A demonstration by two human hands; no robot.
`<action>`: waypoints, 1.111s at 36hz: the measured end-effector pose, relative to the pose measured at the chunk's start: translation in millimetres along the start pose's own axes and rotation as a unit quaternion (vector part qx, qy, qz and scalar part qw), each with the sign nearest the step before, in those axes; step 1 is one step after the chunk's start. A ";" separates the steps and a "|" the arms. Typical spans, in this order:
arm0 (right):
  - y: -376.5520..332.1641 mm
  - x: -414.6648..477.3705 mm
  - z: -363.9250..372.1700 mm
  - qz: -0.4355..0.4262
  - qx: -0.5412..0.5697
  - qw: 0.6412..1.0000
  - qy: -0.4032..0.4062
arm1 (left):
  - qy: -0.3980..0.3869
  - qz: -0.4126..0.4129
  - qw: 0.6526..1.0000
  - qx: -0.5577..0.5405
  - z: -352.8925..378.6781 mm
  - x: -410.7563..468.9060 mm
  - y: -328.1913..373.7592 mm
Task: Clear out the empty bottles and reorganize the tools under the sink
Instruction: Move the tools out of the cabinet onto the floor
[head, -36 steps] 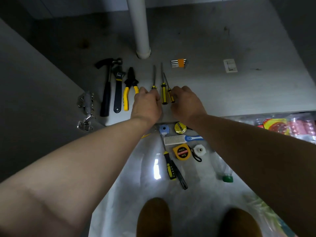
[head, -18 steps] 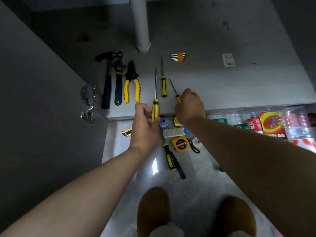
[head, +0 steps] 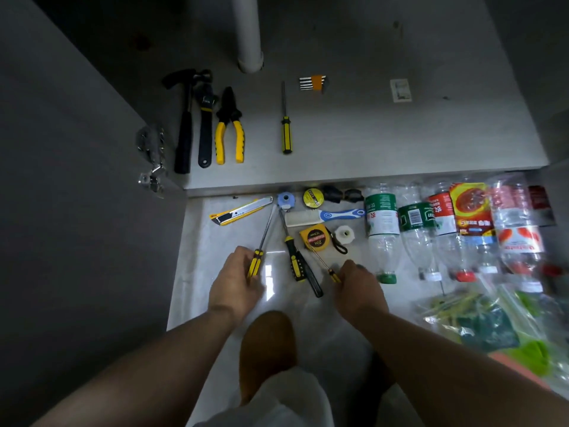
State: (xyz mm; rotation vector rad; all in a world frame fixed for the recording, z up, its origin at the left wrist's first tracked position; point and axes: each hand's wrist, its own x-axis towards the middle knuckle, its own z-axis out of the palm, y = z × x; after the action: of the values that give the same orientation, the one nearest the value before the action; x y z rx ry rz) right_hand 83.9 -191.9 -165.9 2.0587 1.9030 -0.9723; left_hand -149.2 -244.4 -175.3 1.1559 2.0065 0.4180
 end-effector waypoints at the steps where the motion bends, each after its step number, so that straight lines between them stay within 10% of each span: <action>1: 1.6 -0.2 3.0 0.022 0.001 1.000 -0.017 | -0.016 -0.015 1.000 -0.005 1.2 0.6 -3.6; 14: -3.0 10.5 9.5 0.063 -0.006 0.997 -0.054 | -0.088 -0.103 0.991 0.009 8.6 12.5 -11.9; 29: -47.8 57.0 -85.5 -0.208 0.070 0.964 0.147 | 0.136 0.225 0.963 0.065 -53.2 80.6 117.9; 40: -114.5 174.0 -171.1 -0.209 -0.022 0.965 0.157 | 0.086 0.199 0.957 0.193 -58.0 162.0 167.2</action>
State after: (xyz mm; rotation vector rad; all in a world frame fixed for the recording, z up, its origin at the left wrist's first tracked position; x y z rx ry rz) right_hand 29.3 63.1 -97.8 1.9175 2.5707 -0.6919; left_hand -142.1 -13.6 -109.9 1.8395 2.0564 0.3420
